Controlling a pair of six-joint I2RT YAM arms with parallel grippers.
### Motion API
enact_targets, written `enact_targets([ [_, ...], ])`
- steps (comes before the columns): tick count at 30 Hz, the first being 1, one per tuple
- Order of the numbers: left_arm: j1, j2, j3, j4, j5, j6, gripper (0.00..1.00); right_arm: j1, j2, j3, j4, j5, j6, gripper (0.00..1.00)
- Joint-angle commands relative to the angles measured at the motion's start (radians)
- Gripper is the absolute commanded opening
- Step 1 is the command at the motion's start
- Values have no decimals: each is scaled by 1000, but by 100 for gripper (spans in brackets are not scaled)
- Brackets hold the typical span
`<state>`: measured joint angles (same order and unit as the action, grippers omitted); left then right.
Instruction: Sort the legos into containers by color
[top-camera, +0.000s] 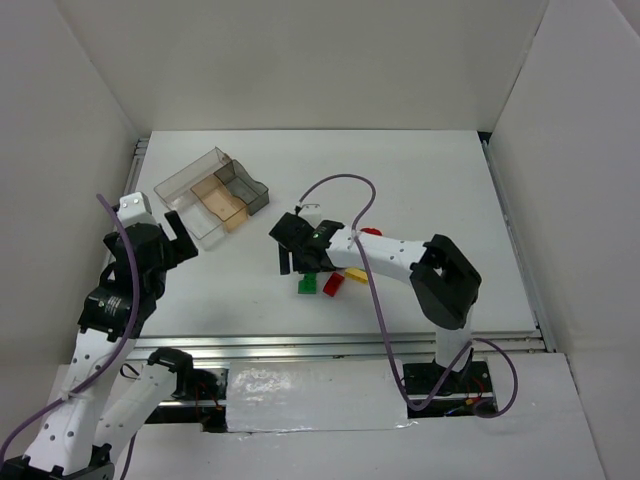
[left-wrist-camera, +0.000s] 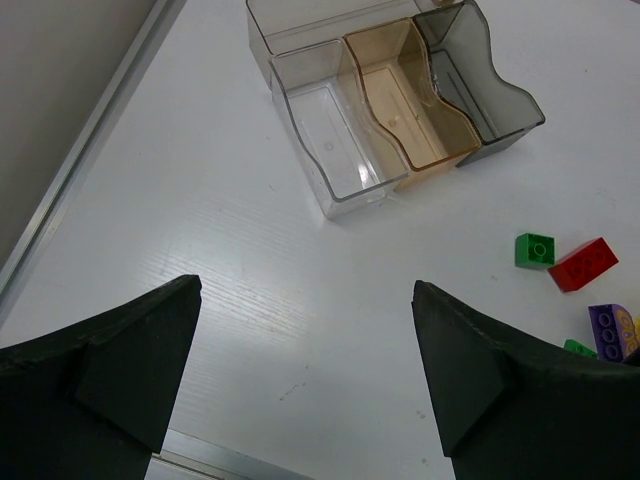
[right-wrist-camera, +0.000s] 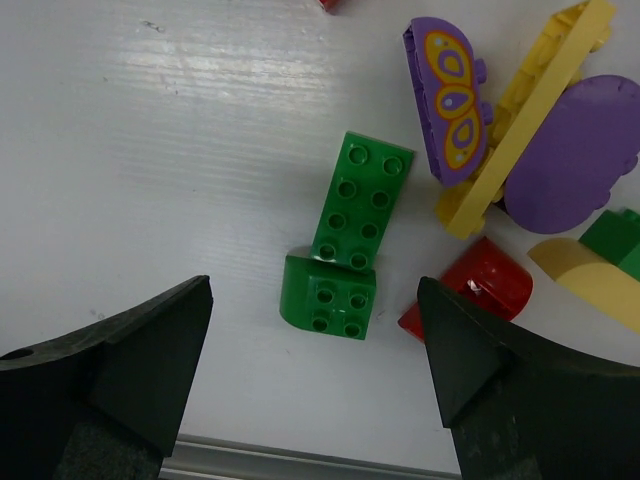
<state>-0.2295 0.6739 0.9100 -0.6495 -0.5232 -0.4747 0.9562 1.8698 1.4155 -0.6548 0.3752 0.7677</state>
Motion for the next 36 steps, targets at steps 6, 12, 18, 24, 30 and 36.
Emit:
enact_targets([
  [6,7,10,15,50,22,7,99,64,-6,-46,24,30,85,89],
  [12,7,7,12,50,23,7,100,93,51,-62,34,31,111,84],
  [18,7,12,12,54,35,10,100,93,65,-70,35,74,122,84],
  [24,7,16,13,57,48,13,100,84,40,-101,67,80,119,84],
  [30,7,18,10,57,49,13,99,78,89,-87,63,60,119,80],
  [36,7,23,12,59,54,16,100,78,98,-98,96,53,104,66],
])
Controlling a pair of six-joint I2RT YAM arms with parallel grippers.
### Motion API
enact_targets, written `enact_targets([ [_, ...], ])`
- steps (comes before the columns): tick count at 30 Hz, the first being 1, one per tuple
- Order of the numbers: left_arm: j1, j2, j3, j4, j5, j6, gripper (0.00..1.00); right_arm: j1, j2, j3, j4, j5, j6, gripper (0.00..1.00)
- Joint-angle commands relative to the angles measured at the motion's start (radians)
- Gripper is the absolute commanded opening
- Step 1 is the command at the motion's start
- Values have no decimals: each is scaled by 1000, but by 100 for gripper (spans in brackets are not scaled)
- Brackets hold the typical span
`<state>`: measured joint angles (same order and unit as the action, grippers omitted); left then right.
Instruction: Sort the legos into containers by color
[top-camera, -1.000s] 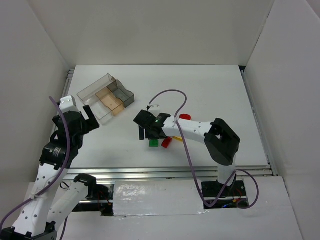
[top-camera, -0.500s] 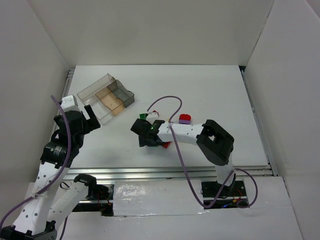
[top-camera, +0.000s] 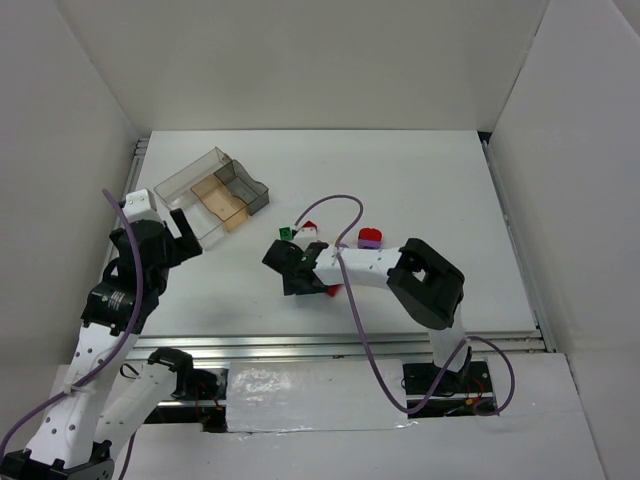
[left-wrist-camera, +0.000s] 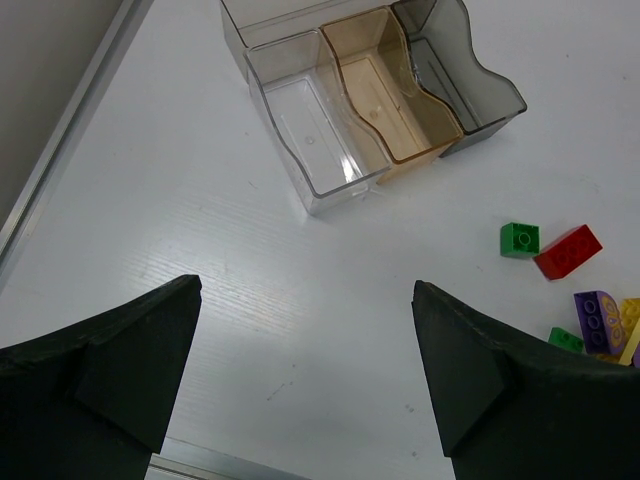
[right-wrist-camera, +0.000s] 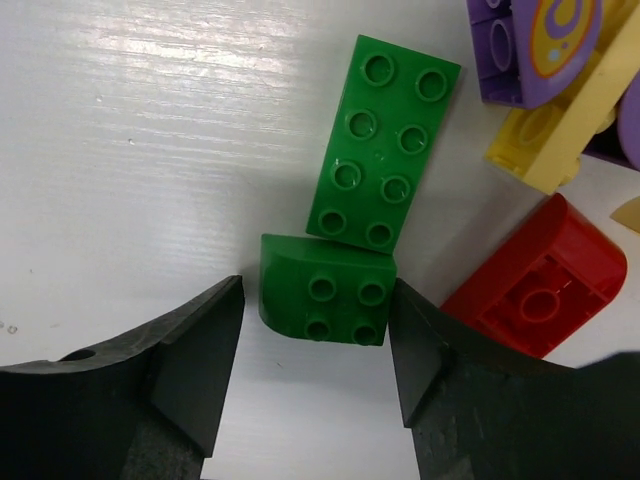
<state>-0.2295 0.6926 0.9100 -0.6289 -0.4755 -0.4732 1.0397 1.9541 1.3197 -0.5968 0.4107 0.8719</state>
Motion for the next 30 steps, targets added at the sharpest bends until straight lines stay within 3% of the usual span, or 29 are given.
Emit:
enact_targets([
  [1,7,5,12,38,6,13,100,-6,22,3,35,16,-2,64],
  [4,7,4,12,35,2,12,100,-6,46,15,34,7,-8,50],
  [5,7,4,12,34,2,10,100,-4,46,15,37,1,-16,41],
  [10,7,-4,16,28,-20,1,99,5,-15,-19,152,-108,-129,25],
  [15,7,-18,26,8,-72,-19,100,3,-75,48,250,-216,-204,24],
  [17,9,-31,23,3,-98,-28,100,-1,-48,189,201,-184,-240,25],
  [26,15,-25,23,-5,-118,-39,100,-184,420,1022,-3,-229,-292,24],
  [28,16,-19,23,-5,-114,-39,99,-234,483,1107,53,-257,-300,24],
  [30,18,-15,24,0,-107,-36,99,-265,467,1028,151,-331,-307,24],
])
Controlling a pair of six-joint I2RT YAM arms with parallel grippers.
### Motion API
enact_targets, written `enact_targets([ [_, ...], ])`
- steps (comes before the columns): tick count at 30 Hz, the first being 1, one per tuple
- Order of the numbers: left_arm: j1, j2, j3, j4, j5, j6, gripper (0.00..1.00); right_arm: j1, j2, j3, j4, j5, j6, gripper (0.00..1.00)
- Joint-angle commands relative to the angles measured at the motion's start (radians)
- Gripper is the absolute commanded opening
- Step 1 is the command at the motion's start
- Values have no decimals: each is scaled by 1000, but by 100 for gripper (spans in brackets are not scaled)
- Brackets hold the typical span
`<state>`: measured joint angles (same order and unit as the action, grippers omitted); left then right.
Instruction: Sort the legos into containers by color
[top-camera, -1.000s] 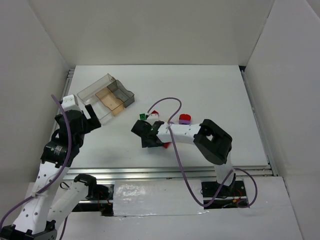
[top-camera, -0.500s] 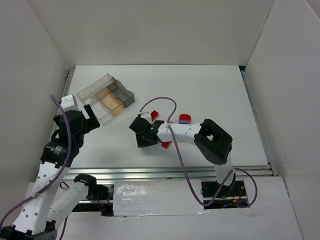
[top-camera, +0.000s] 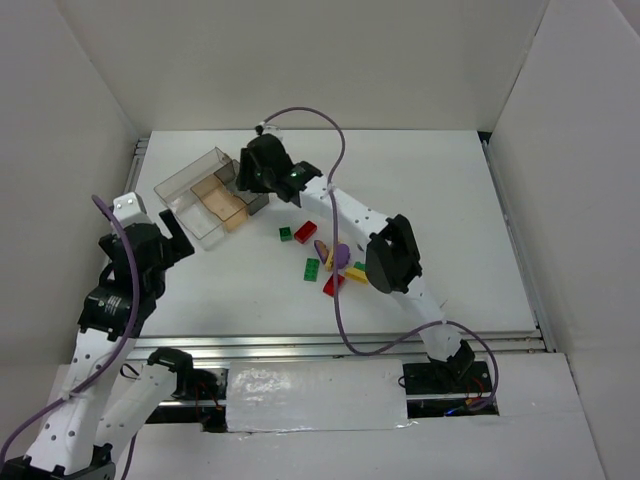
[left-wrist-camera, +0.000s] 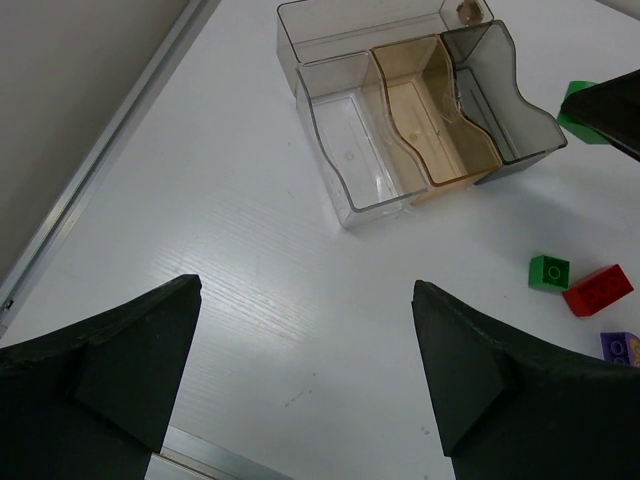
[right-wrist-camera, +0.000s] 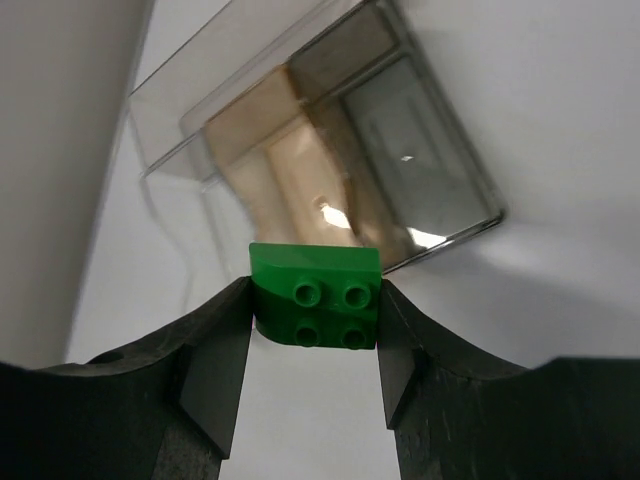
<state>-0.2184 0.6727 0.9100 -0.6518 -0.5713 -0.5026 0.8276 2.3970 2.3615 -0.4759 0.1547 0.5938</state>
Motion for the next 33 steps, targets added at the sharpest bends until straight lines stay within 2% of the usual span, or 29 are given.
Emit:
enact_targets([
  [1,8,7,23,23,-9,-7,99,-80,15,-45,122,-102,-25,24],
  [3,8,10,26,24,-2,-4,99,-102,19,-58,175,-180,-25,25],
  [6,10,14,26,27,1,-2,100,-116,92,60,157,-230,-37,27],
  [11,24,11,26,31,17,4,100,-120,120,58,183,-227,-28,29],
  [17,27,11,23,37,34,9,99,-120,148,60,197,-256,-12,37],
  [19,27,11,24,37,37,9,100,-120,156,68,198,-257,-9,51],
  [21,28,10,21,38,40,12,99,-120,154,71,200,-253,-9,79],
  [22,27,10,21,38,42,12,99,-122,156,73,198,-251,-11,84],
  [23,27,8,21,38,45,13,100,-122,156,82,197,-250,-12,99],
  [30,27,7,21,38,47,15,99,-127,97,79,148,-230,-64,100],
  [32,27,7,20,38,47,15,100,-117,-7,-15,113,-163,-80,100],
  [33,27,7,20,40,50,15,100,-114,-47,-62,74,-74,-78,100],
])
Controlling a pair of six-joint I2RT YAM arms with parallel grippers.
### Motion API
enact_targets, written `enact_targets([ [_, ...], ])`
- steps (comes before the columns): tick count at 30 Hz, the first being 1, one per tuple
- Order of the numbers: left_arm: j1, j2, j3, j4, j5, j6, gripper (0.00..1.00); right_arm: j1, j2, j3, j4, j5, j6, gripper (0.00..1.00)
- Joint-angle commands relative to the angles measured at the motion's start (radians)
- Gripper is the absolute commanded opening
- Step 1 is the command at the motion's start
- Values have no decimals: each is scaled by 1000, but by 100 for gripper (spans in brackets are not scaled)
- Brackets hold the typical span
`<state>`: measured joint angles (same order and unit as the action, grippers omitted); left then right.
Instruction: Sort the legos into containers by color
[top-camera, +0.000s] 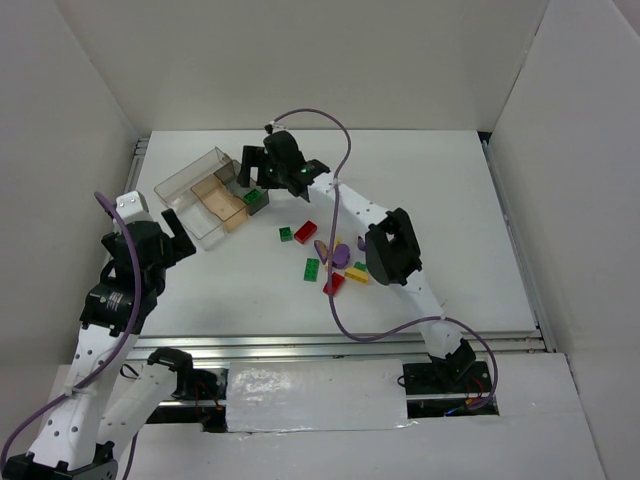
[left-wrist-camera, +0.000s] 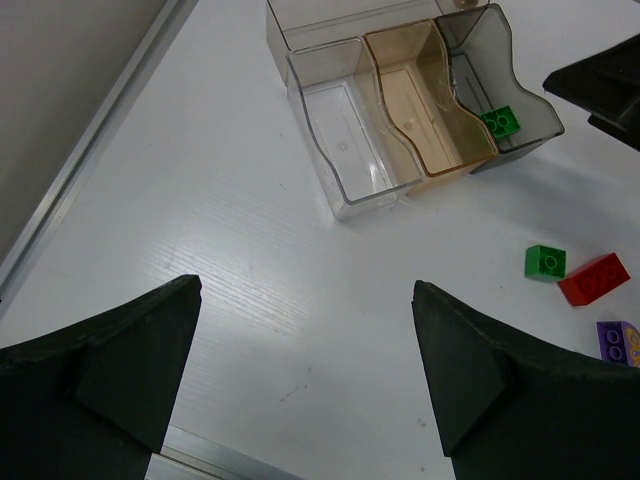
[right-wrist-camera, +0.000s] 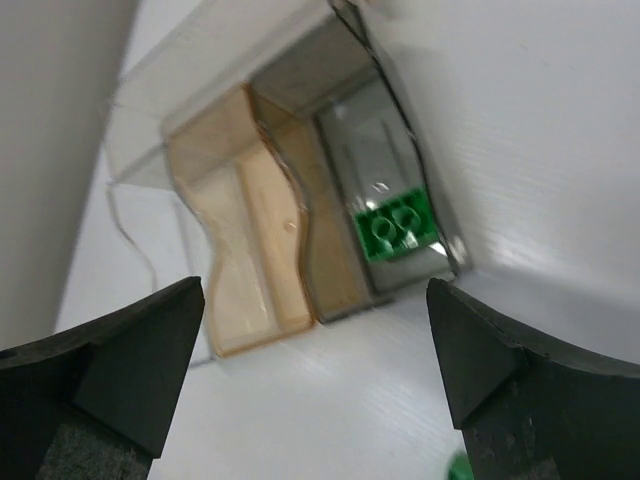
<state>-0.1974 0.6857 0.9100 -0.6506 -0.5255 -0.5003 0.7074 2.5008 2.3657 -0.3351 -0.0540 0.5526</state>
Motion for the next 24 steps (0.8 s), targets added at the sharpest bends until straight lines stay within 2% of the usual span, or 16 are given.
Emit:
enact_targets([
  [1,6,-6,21,39,5,12,99,9,-216,-138,-91,179,-37,99],
  [4,6,-3,26,34,2,8,99,24,-293,-264,-191,226,-42,93],
  [7,7,0,29,28,-11,0,100,52,-310,-360,-214,247,-69,88],
  [14,9,-5,24,28,-16,2,100,86,-253,-373,-272,298,-105,74],
  [24,10,11,23,32,-2,8,99,95,-155,-335,-292,302,-114,73],
])
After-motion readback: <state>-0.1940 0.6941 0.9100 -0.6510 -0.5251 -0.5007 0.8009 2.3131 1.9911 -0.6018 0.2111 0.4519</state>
